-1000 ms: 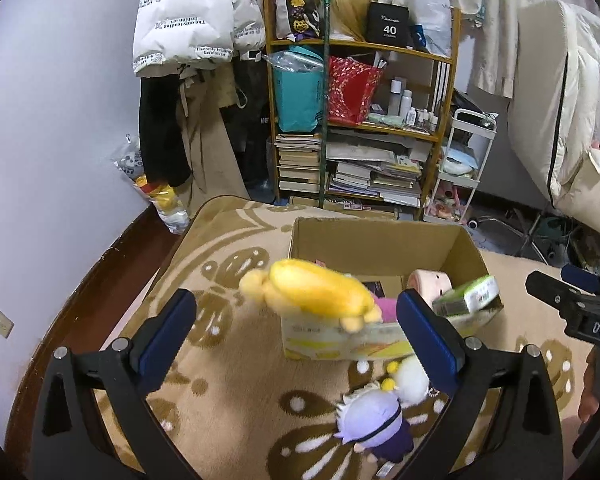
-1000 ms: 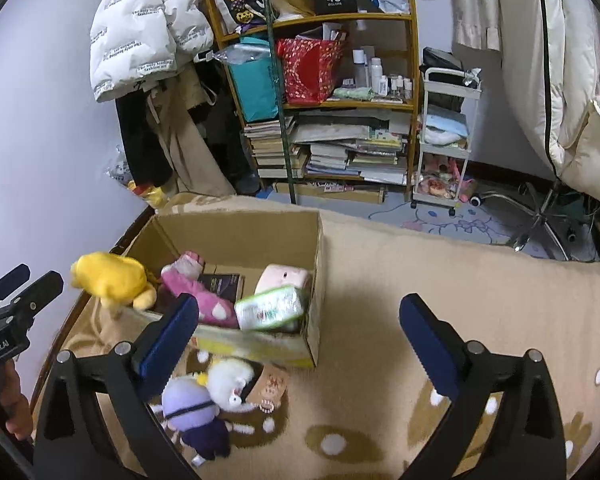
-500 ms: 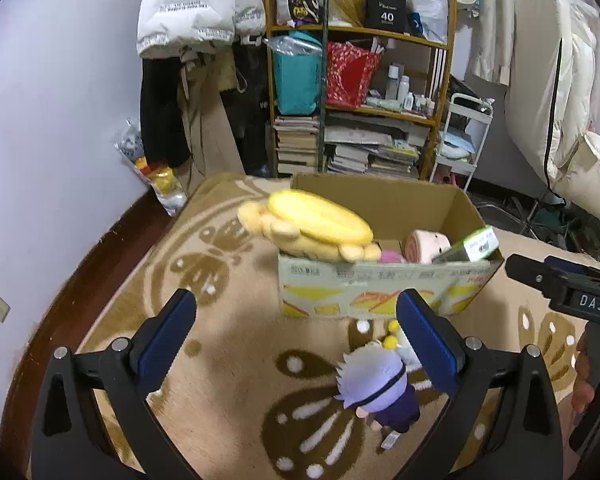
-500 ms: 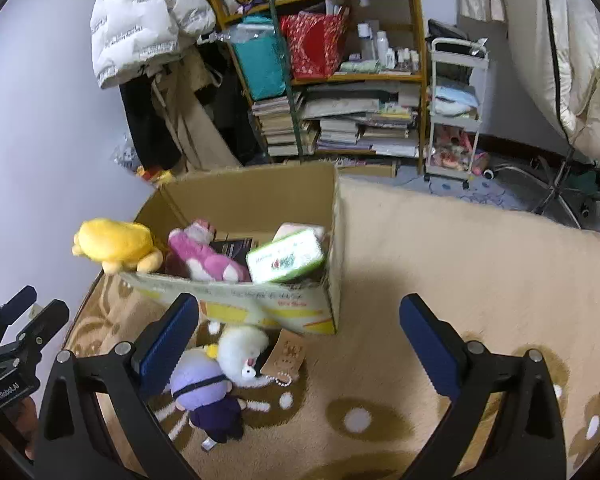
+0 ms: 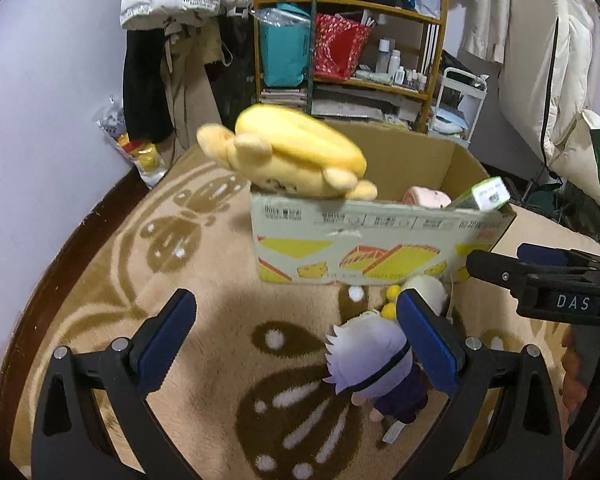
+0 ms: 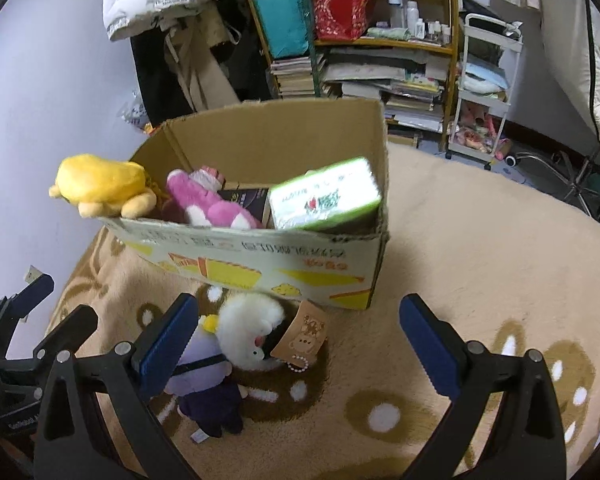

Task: Organize soft objects
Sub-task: 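Move left gripper to white-haired doll while right gripper reaches white fluffy plush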

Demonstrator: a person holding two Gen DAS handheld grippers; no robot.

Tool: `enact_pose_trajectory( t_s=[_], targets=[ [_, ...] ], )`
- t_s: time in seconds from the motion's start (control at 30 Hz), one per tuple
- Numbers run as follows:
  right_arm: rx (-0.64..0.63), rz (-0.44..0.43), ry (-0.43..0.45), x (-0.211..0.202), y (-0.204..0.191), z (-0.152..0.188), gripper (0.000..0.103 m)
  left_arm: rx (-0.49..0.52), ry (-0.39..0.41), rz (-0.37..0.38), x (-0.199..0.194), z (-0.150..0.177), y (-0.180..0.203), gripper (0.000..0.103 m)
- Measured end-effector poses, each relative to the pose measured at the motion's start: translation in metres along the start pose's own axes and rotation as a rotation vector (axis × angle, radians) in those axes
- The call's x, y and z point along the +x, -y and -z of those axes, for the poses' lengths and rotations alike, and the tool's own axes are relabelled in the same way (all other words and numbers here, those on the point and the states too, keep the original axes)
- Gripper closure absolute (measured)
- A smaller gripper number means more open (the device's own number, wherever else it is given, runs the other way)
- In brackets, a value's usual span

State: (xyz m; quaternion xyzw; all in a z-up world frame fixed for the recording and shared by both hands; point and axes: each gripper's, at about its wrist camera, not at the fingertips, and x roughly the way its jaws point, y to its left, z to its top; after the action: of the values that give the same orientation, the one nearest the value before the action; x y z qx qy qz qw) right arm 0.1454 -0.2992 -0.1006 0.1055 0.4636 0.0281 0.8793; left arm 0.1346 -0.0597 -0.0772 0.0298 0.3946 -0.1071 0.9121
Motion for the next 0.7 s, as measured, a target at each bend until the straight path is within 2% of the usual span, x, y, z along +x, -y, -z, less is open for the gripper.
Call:
enact_pose_trajectory(
  t_s=[0.37, 0.7],
  targets=[
    [0.007, -0.045, -0.05, 0.032, 0.004, 0.009, 0.0, 0.032, -0.082, 0.021, 0.027, 0.021, 0.012, 0.004],
    [-0.051, -0.081, -0.112, 0.05, 0.001, 0.016, 0.0, 0.064, -0.132, 0.057, 0.041, 0.034, 0.025, 0.004]
  ],
)
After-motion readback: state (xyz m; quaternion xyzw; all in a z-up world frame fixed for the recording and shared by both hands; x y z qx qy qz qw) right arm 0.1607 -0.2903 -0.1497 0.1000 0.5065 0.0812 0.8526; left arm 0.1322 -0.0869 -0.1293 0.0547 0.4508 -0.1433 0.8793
